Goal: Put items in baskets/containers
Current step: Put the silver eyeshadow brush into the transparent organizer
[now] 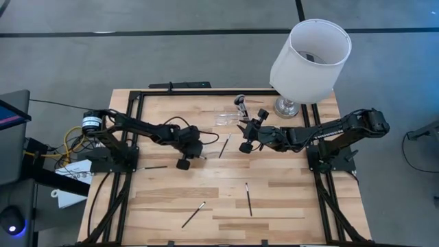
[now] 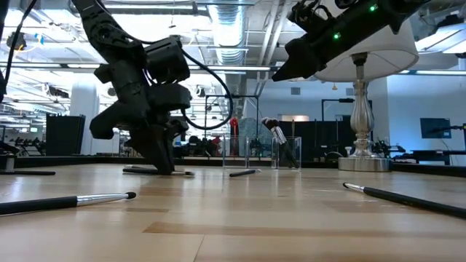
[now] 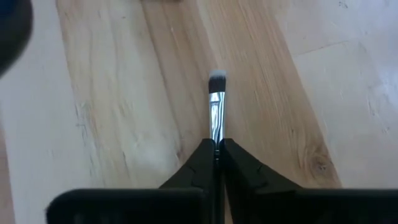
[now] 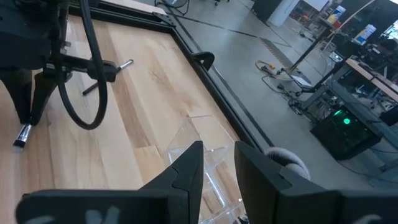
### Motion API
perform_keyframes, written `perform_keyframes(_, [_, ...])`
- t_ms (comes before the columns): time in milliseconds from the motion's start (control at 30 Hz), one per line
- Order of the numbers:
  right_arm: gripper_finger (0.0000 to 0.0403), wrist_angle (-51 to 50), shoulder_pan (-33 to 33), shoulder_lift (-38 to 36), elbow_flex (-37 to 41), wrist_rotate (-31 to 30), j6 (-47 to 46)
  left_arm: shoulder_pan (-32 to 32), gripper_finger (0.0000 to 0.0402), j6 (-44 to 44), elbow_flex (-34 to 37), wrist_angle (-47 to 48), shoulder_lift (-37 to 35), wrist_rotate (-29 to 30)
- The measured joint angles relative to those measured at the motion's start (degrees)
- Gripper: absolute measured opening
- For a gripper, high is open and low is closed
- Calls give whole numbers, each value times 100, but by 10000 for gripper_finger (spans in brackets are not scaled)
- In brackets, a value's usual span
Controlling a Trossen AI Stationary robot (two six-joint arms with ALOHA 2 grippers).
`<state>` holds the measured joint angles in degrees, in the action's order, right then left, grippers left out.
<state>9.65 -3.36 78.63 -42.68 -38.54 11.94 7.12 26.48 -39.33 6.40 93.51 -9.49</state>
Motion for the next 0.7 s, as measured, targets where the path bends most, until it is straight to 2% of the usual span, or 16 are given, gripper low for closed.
perform_keyframes(267, [81,-17,0,0,0,-27,0,16,20,0,11,-283,-931,-37])
perform_keyframes(533, [81,-20,0,0,0,-35,0,17,19,-129,7,-1845,-1452,-112])
perform_keyframes(700, [81,-51,-2,0,0,-33,-2,246,20,-282,-1,-2570,-1496,-837])
